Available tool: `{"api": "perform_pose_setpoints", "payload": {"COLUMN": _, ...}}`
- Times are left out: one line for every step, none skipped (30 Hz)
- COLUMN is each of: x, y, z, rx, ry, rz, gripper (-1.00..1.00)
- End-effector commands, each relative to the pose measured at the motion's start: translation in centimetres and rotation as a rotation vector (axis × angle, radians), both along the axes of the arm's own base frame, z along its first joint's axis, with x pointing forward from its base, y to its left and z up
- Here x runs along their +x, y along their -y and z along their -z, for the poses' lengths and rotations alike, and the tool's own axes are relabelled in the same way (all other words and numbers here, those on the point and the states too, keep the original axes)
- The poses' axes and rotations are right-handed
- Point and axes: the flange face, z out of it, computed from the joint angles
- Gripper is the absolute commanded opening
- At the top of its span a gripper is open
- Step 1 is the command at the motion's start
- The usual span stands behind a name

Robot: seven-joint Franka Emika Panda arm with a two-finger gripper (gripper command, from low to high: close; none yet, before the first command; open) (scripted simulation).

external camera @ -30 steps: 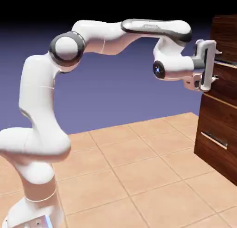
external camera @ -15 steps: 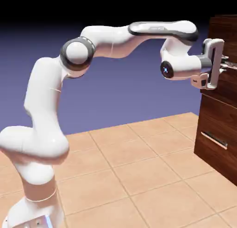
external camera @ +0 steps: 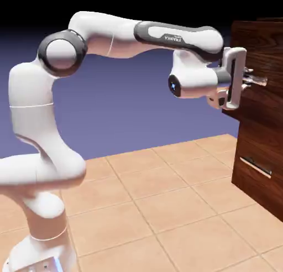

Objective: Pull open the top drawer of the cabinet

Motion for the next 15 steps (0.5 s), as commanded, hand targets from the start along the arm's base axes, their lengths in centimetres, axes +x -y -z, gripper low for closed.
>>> {"api": "perform_pose_setpoints", "payload": {"x": -0.2, "y": 0.0, "z": 0.0, "rx": 0.001, "ry": -0.001, "rz": 0.001, "gripper": -1.00}}
{"api": "perform_pose_setpoints", "payload": {"x": -0.4, "y": 0.0, "z": 0.0, "rx": 0.001, "ry": 0.000, "rz": 0.001, "gripper": -1.00}}
{"api": "perform_pose_setpoints", "payload": {"x": -0.6, "y": 0.0, "z": 0.0, "rx": 0.001, "ry": 0.000, "rz": 0.001, "gripper": -1.00}}
{"api": "perform_pose_setpoints", "payload": {"x": -0.8, "y": 0.0, "z": 0.0, "rx": 0.001, "ry": 0.000, "rz": 0.001, "gripper": -1.00}}
{"api": "perform_pose_setpoints", "payload": {"x": -1.1, "y": 0.0, "z": 0.0, "rx": 0.001, "ry": 0.000, "rz": 0.001, "gripper": -1.00}}
{"api": "perform_pose_setpoints", "payload": {"x": -1.3, "y": 0.0, "z": 0.0, "rx": 0.001, "ry": 0.000, "rz": 0.001, "gripper": -1.00}}
{"api": "perform_pose_setpoints", "payload": {"x": -1.5, "y": 0.0, "z": 0.0, "rx": 0.001, "ry": 0.000, "rz": 0.001, "gripper": -1.00}}
{"api": "perform_pose_setpoints", "payload": {"x": -1.7, "y": 0.0, "z": 0.0, "rx": 0.001, "ry": 0.000, "rz": 0.001, "gripper": -1.00}}
{"api": "perform_pose_setpoints", "payload": {"x": -2.0, "y": 0.0, "z": 0.0, "rx": 0.001, "ry": 0.000, "rz": 0.001, "gripper": -1.00}}
{"api": "perform_pose_setpoints", "payload": {"x": -2.4, "y": 0.0, "z": 0.0, "rx": 0.001, "ry": 0.000, "rz": 0.001, "gripper": -1.00}}
{"api": "perform_pose_setpoints", "payload": {"x": -2.8, "y": 0.0, "z": 0.0, "rx": 0.001, "ry": -0.001, "rz": 0.001, "gripper": -1.00}}
{"api": "perform_pose_setpoints", "payload": {"x": -3.3, "y": 0.0, "z": 0.0, "rx": 0.001, "ry": 0.000, "rz": 0.001, "gripper": -1.00}}
{"api": "perform_pose_setpoints", "payload": {"x": -3.9, "y": 0.0, "z": 0.0, "rx": 0.001, "ry": 0.000, "rz": 0.001, "gripper": -1.00}}
{"api": "perform_pose_setpoints", "payload": {"x": -4.4, "y": 0.0, "z": 0.0, "rx": 0.001, "ry": -0.001, "rz": 0.001, "gripper": -1.00}}
{"api": "perform_pose_setpoints", "payload": {"x": -5.1, "y": 0.0, "z": 0.0, "rx": 0.002, "ry": -0.001, "rz": 0.001, "gripper": -1.00}}
